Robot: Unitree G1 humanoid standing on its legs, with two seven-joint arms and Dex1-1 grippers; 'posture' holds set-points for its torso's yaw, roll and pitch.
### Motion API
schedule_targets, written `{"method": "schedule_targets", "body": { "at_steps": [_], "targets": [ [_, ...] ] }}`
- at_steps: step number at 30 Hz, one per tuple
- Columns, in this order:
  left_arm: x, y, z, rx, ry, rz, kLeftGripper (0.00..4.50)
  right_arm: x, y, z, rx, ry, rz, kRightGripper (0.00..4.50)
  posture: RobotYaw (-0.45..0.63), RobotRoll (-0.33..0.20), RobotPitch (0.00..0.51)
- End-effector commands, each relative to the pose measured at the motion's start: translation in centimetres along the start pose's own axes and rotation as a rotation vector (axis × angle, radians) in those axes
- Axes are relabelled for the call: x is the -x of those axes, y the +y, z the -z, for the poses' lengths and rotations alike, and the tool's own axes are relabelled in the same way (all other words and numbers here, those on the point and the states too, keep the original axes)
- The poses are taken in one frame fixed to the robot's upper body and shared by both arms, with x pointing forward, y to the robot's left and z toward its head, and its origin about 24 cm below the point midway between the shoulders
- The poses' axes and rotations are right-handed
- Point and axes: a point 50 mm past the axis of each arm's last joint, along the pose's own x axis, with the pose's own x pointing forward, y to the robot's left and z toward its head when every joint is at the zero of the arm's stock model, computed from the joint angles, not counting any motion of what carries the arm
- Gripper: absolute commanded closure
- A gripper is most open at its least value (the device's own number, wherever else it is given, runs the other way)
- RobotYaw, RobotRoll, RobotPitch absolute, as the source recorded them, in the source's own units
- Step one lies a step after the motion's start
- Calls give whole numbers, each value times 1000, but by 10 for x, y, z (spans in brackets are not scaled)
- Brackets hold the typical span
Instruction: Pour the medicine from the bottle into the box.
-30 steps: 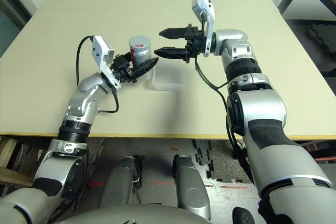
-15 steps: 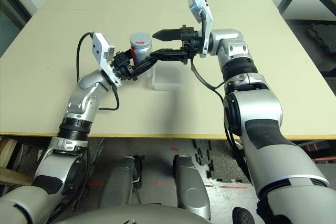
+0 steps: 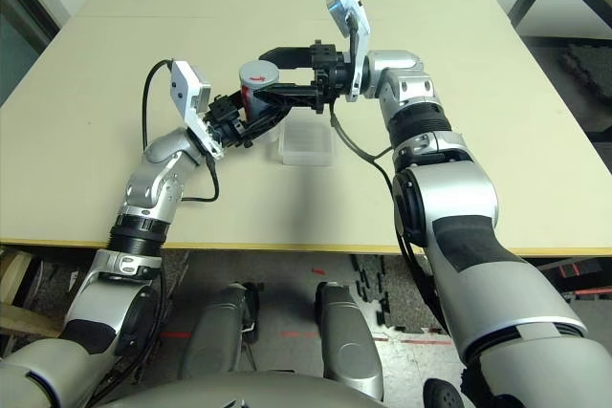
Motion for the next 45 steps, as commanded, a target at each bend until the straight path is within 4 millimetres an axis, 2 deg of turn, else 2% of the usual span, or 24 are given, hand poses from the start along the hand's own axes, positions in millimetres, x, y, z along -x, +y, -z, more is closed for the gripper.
{"method": "schedule_targets", "body": {
  "at_steps": [1, 11, 15, 18, 25, 35, 45],
  "targets": [
    [0, -3, 4, -2, 17, 16, 1793, -5, 0, -8, 24, -19, -16, 0, -42, 0, 152],
    [0, -4, 5, 0, 19, 15, 1793, -8, 0, -7, 24, -28, -14, 0, -42, 0, 152],
    [0, -4, 5, 2, 20, 15, 1793, -9, -1, -7, 29, -41, 11, 865, -39, 0, 154],
    [1, -4, 6, 2, 23, 13, 1793, -8, -1, -8, 23, -57, 22, 1881, -38, 0, 155],
    [2, -4, 7, 4, 26, 9, 1793, -2, -2, -9, -3, -101, 47, 1915, -39, 0, 155],
    [0, -5, 9, 10, 24, 12, 1793, 17, -7, -14, -46, -193, 162, 1916, -52, 0, 151],
    [-1, -5, 11, 12, 25, 13, 1793, 25, -9, -18, -69, -259, 231, 1916, -53, 0, 148]
  ]
}}
